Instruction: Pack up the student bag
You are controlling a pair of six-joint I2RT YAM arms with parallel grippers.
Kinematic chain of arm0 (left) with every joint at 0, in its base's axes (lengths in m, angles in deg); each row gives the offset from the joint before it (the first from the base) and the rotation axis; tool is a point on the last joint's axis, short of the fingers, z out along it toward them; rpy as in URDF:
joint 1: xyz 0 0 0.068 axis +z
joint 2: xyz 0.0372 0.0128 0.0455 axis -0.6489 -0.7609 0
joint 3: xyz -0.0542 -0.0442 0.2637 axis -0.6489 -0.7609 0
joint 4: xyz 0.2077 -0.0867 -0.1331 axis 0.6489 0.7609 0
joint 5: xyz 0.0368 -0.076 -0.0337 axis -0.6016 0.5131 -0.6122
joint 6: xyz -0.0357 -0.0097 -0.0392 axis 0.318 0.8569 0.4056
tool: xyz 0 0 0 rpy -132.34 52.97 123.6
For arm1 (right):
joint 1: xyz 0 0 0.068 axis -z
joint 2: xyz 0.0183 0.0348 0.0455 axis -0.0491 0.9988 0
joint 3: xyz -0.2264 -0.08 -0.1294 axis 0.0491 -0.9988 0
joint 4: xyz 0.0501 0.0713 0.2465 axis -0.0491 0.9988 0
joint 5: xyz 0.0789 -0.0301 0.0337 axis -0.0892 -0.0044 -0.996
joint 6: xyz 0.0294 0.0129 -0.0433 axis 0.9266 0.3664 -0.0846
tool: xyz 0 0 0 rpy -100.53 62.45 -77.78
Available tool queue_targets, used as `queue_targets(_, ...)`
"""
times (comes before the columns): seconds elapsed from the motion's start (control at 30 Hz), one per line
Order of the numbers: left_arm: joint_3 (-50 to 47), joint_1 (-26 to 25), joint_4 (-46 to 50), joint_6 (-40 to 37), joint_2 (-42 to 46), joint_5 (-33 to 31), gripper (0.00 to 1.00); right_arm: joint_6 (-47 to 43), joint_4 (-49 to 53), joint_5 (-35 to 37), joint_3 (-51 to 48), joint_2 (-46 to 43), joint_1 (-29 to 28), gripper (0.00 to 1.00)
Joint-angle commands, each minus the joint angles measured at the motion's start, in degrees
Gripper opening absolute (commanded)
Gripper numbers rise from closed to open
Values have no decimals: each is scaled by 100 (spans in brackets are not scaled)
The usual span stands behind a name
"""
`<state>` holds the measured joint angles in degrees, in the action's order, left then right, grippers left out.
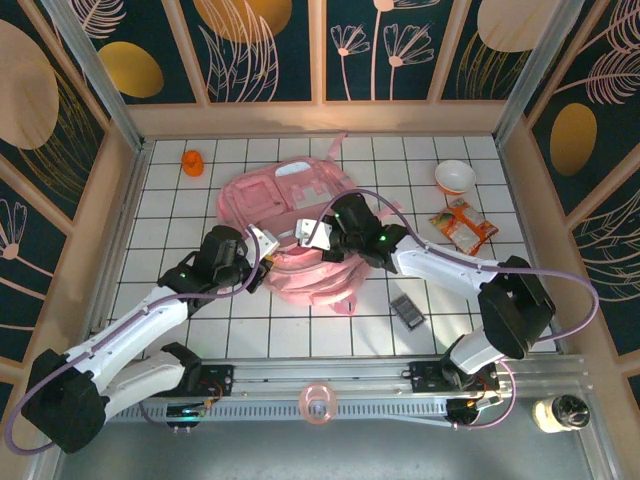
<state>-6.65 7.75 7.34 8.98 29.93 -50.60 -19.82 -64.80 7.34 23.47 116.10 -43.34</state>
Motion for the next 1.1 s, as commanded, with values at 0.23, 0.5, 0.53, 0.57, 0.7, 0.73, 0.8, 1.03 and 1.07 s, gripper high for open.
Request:
queue_targets(0.23,-23,-25,98,-126,311,103,42,262,-105,-266,210,-386,133,0)
queue_targets(0.5,-224,-23,-238,-1162,549,390,58,265,-70,-458,211,-382,124,0)
queue_targets(0.53,-217,-27,-268,-1241,479,443,58,265,-77,-492,209,-385,124,0)
queue_targets(0.57,-221,-20,-311,-1344,408,545,58,266,-70,-531,211,-388,123,0)
queue_targets(0.7,-295,-13,-672,-1511,247,1010,58,265,-49,-638,196,-403,125,0)
queue_targets(0.73,-295,-12,-773,-1447,211,1125,58,265,-30,-657,194,-410,129,0)
queue_targets(0.8,-323,-9,-957,-1363,146,1303,58,265,-17,-690,178,-413,112,0)
queue_targets(1.03,-392,2,-1268,-1187,-38,1773,42,292,-32,-772,185,-423,111,0)
queue_targets(1.07,-396,1,-1279,-1149,-33,1791,36,296,-35,-755,182,-424,115,0)
